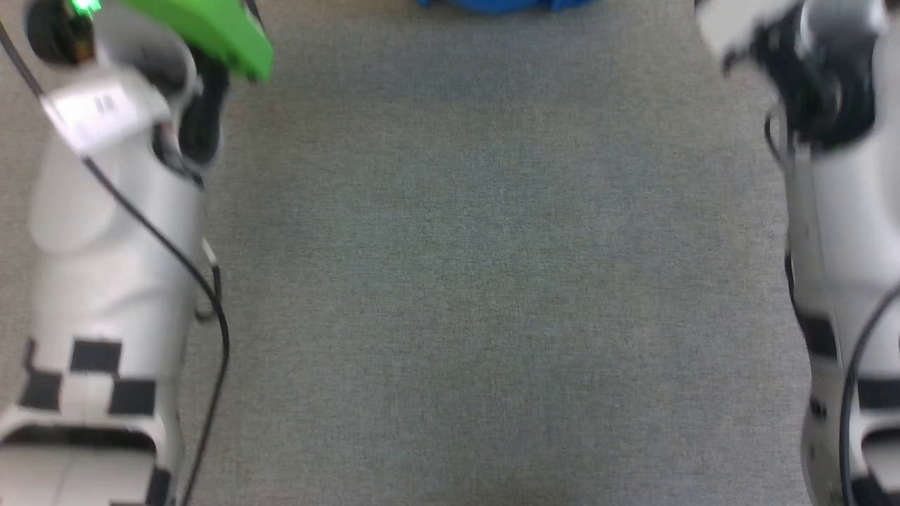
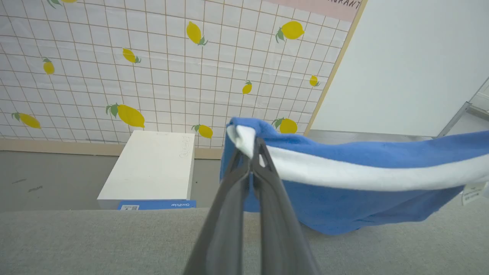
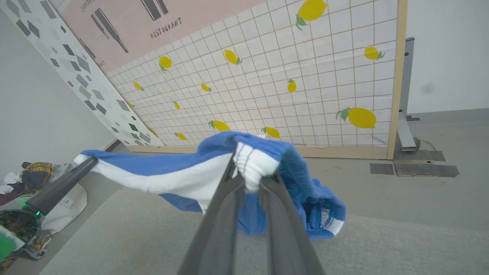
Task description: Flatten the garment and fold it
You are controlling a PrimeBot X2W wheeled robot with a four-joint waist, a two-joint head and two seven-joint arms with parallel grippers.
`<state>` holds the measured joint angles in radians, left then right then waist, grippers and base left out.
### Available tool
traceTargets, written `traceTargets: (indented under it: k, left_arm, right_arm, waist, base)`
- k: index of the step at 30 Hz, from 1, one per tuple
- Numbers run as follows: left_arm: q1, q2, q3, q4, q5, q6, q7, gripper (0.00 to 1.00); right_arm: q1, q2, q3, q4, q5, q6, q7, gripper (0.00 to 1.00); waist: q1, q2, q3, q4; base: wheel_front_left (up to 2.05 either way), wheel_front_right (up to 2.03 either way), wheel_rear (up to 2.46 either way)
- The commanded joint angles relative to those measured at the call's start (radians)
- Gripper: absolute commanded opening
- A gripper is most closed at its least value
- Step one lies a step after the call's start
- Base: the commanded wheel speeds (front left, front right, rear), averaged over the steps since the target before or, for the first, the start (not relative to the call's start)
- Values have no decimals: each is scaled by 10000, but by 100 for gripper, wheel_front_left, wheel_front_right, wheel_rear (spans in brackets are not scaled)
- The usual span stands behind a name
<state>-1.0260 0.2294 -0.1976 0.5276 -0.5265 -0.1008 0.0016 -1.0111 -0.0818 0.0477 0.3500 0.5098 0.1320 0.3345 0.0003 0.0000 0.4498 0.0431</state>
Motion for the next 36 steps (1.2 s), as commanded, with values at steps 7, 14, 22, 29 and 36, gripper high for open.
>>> traceTargets:
  k: [7, 14, 22, 29, 36]
  left_arm:
    - [3304, -204, 109, -1168, -585, 238, -152, 0]
    - [7000, -338, 360, -2744, -1377, 1064, 684, 0]
    - [10211, -287, 536, -4318, -1918, 2283, 1986, 0]
    - [12086, 117, 704, -5545, -2013, 3218, 3011, 0]
    - [11991, 131, 889, -6634, -2092, 3241, 2835, 0]
  right_arm:
    - [4192, -770, 196, -2409, 977, -13, 1232, 0]
    - [8073, -956, -102, -4391, 1382, -13, 3244, 0]
    - [11241, -586, -573, -5761, 1180, -13, 5625, 0]
    - [12883, -152, -996, -6466, 834, -13, 7589, 0]
    - [12674, 194, -1465, -7137, 841, -13, 7112, 0]
  waist:
    - [-3, 0, -1369, -92]
    - [-3, 0, -2609, -120]
    - [-3, 0, -3743, -27]
    - [-3, 0, -4278, -5]
    - [-3, 0, -4284, -87]
  base:
    - [0, 0, 0]
    - [0, 0, 0]
    - [0, 0, 0]
    - [0, 0, 0]
    - [0, 0, 0]
